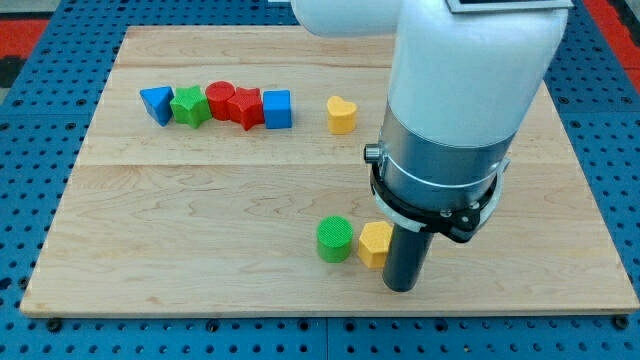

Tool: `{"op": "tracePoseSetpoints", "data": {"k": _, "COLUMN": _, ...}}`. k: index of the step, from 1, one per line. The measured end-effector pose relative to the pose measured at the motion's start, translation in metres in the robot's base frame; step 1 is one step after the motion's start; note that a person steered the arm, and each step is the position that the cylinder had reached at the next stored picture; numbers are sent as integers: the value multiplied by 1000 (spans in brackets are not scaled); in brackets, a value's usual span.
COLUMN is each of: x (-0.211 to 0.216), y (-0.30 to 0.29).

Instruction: Slide the yellow heart towards the bottom center

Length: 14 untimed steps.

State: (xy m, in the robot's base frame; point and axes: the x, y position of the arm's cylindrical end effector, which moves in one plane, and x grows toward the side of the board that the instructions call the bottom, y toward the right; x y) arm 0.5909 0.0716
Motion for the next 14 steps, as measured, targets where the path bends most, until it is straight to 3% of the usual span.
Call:
{"op": "tracePoseSetpoints", "data": {"k": 2, "x": -13, "y": -6}}
{"op": "tracePoseSetpoints", "data": {"k": 3, "x": -25, "y": 93}}
{"op": "tracePoseSetpoints", "data": {"k": 4, "x": -114, "y": 129}}
{"op": "tracePoseSetpoints", "data": {"k": 5, "x": -198, "y": 93}}
{"op": "tracePoseSetpoints", "data": {"k": 7, "x": -231, "y": -42}}
{"op": "tracePoseSetpoints", "data": {"k": 8, "x": -249, "y": -52}}
{"op": "tracePoseSetpoints", "data": {"k": 10, "x": -158, "y": -115}}
{"op": "tracePoseSetpoints", "data": {"k": 11, "x": -177, "y": -116}}
{"op": "tracePoseSetpoints", "data": {"k": 12, "x": -177, "y": -159}}
{"op": "tracePoseSetpoints", "data": {"k": 13, "x": -168, "y": -178}}
{"op": "tracePoseSetpoints", "data": {"k": 14, "x": -133, "y": -181}}
